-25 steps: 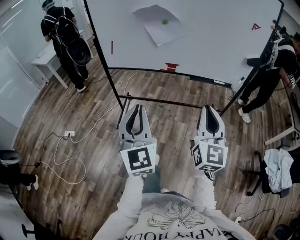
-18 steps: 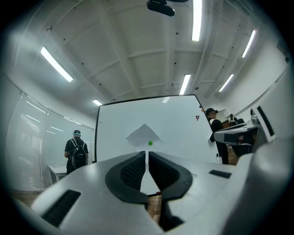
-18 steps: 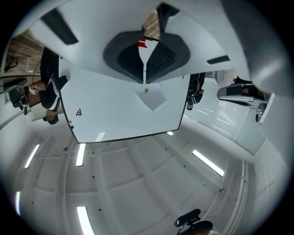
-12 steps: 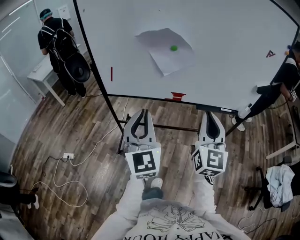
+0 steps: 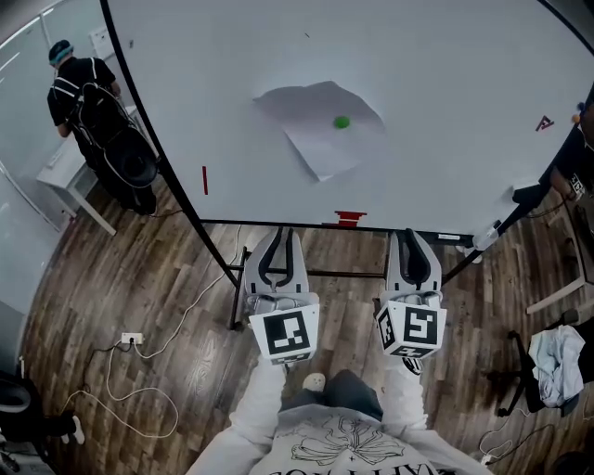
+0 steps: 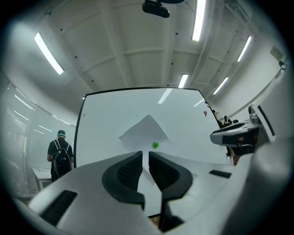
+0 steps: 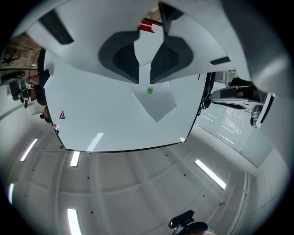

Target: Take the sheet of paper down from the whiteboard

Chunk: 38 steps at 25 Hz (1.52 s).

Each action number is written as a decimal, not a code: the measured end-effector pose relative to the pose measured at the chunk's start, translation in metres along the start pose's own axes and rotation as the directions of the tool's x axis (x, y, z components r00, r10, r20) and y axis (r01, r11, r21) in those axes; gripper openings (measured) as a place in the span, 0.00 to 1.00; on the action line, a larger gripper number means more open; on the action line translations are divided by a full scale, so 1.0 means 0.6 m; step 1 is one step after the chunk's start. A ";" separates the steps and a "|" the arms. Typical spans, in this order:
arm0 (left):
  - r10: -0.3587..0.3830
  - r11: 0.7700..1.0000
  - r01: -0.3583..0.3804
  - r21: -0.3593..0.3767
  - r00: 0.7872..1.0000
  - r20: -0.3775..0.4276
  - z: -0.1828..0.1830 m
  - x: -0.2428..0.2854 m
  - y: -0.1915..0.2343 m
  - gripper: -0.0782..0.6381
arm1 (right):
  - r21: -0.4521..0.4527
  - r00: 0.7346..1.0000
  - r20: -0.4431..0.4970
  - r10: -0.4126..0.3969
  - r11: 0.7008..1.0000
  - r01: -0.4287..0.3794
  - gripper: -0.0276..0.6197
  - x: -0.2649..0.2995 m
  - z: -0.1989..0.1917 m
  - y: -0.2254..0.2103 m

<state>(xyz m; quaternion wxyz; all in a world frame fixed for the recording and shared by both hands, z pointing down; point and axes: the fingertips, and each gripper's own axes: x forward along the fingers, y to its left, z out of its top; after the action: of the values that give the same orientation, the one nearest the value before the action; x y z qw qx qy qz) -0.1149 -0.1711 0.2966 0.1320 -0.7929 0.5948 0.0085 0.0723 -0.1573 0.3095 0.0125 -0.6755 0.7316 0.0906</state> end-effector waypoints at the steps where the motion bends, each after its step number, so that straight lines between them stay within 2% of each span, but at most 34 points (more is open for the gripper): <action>1: -0.003 1.000 0.003 0.000 1.000 -0.008 -0.006 0.010 -0.002 0.14 | -0.003 1.000 -0.006 0.004 1.000 -0.004 0.14 0.009 -0.005 -0.001; 5: -0.010 1.000 0.010 -0.004 0.999 -0.035 -0.022 0.054 -0.012 0.14 | 0.002 1.000 -0.014 0.016 1.000 -0.016 0.15 0.051 -0.020 -0.015; 9: -0.015 1.000 0.015 0.010 0.999 -0.045 -0.030 0.107 -0.028 0.24 | -0.013 0.999 -0.007 0.050 0.999 -0.050 0.16 0.100 -0.028 -0.032; 15: -0.025 0.998 0.028 0.054 0.998 -0.053 -0.028 0.219 -0.063 0.31 | -0.069 0.992 0.040 0.120 0.991 -0.117 0.18 0.200 -0.014 -0.079; 22: -0.044 0.990 0.055 0.126 0.995 -0.087 -0.028 0.359 -0.095 0.36 | -0.197 0.958 0.097 0.271 0.948 -0.248 0.23 0.311 0.017 -0.091; 25: -0.044 0.985 0.062 0.162 0.992 -0.115 -0.037 0.403 -0.101 0.39 | -0.227 0.937 0.119 0.328 0.928 -0.296 0.24 0.350 0.032 -0.086; 27: -0.037 0.986 0.054 0.160 0.993 -0.110 -0.034 0.424 -0.099 0.40 | -0.238 0.924 0.129 0.359 0.916 -0.322 0.24 0.371 0.044 -0.080; 33: -0.045 0.984 0.063 0.165 0.992 -0.116 -0.030 0.473 -0.095 0.40 | -0.239 0.899 0.143 0.415 0.895 -0.375 0.24 0.414 0.052 -0.068; 38: -0.082 0.982 0.104 0.160 0.987 -0.136 -0.034 0.487 -0.105 0.38 | -0.267 0.890 0.140 0.433 0.882 -0.388 0.24 0.433 0.055 -0.060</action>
<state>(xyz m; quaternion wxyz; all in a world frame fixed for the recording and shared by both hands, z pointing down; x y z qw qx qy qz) 0.0274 -0.4341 0.2789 0.1594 -0.8049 0.5630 -0.0988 0.0816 -0.4114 0.2364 -0.0139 -0.4889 0.8380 0.2418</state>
